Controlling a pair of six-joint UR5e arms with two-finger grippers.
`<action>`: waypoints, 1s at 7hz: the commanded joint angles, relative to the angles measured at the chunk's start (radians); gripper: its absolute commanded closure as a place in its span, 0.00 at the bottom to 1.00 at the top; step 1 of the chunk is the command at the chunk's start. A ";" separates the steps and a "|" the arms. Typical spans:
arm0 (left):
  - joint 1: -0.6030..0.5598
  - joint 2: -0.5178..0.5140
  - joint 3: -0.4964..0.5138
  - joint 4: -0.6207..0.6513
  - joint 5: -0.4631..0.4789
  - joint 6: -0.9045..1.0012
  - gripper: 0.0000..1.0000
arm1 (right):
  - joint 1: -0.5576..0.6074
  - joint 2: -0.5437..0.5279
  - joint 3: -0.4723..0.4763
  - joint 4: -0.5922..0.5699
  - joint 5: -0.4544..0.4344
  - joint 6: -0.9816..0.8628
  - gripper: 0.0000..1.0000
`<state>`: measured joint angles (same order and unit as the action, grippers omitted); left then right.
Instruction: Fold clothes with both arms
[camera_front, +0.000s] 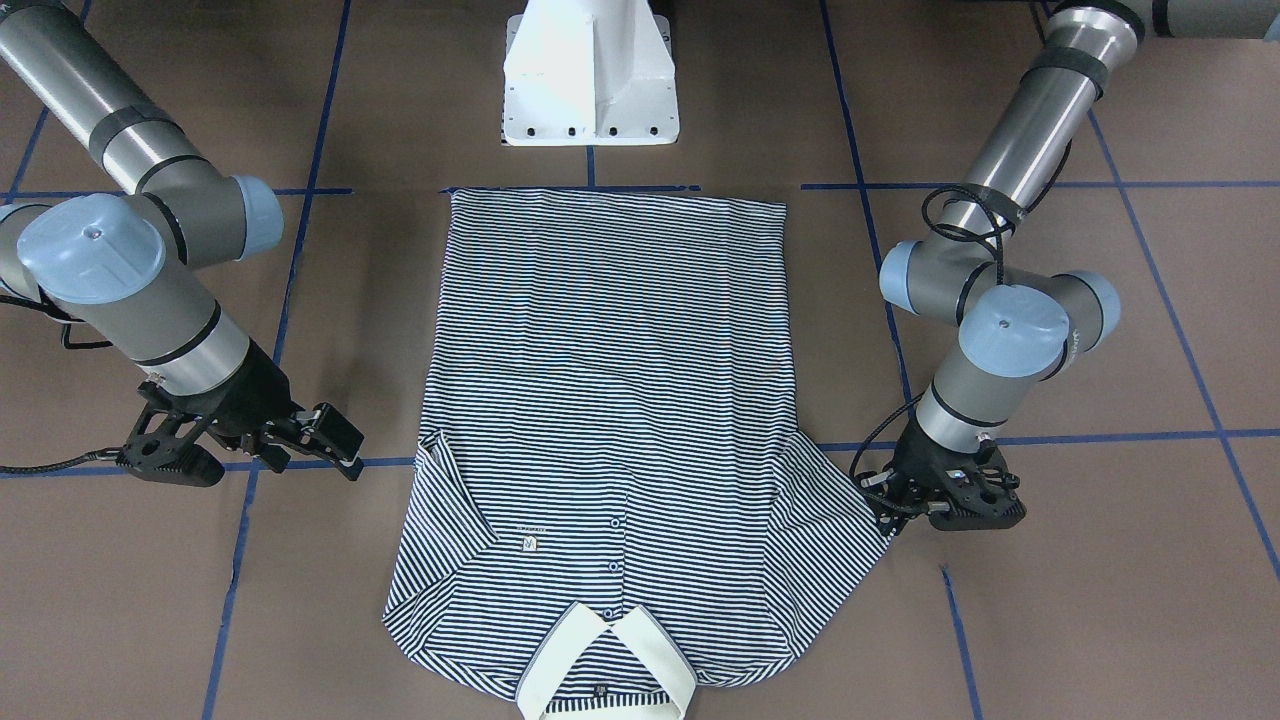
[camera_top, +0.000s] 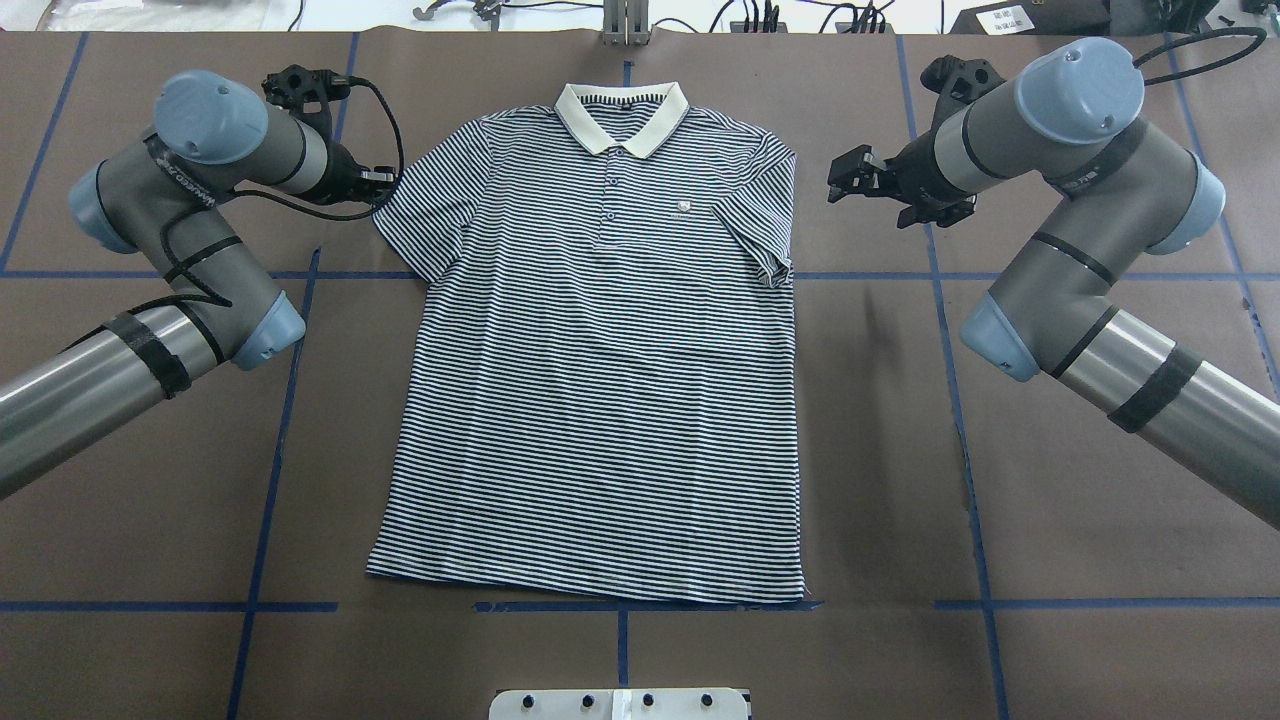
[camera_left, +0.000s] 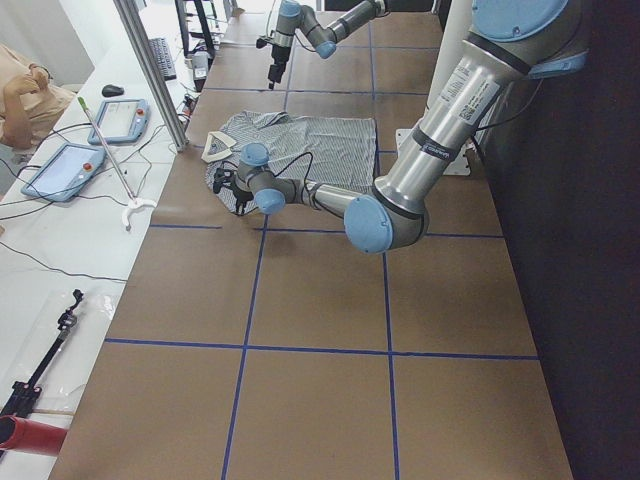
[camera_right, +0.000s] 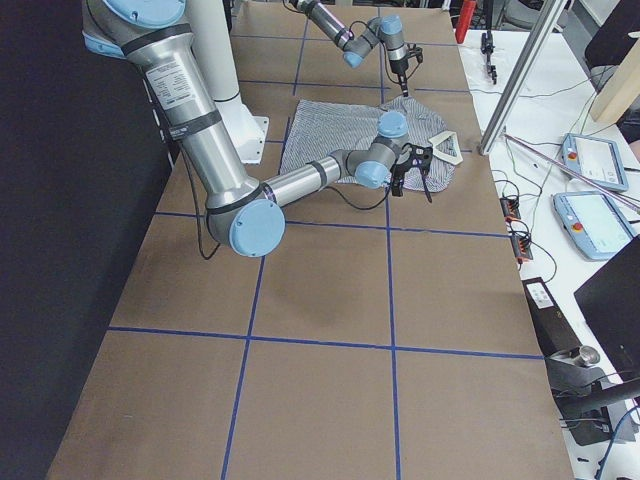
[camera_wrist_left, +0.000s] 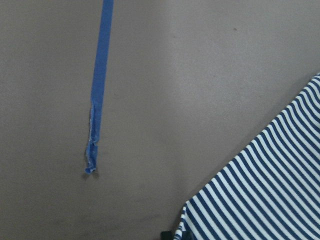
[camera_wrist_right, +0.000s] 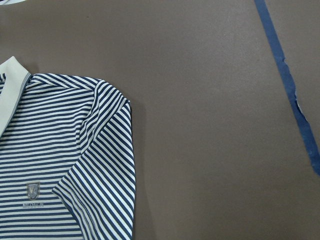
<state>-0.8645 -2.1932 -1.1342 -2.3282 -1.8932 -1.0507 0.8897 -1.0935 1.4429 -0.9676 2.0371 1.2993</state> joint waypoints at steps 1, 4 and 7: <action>0.001 -0.014 -0.070 0.056 -0.021 -0.012 1.00 | 0.000 0.001 0.001 0.000 0.000 0.000 0.00; 0.051 -0.107 -0.032 0.056 -0.011 -0.124 1.00 | -0.002 0.000 -0.001 0.000 0.000 0.000 0.00; 0.076 -0.189 0.073 0.050 0.031 -0.169 1.00 | -0.002 -0.002 -0.001 0.000 0.000 0.002 0.00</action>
<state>-0.7949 -2.3669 -1.0823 -2.2757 -1.8820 -1.2108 0.8882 -1.0949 1.4420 -0.9679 2.0371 1.3004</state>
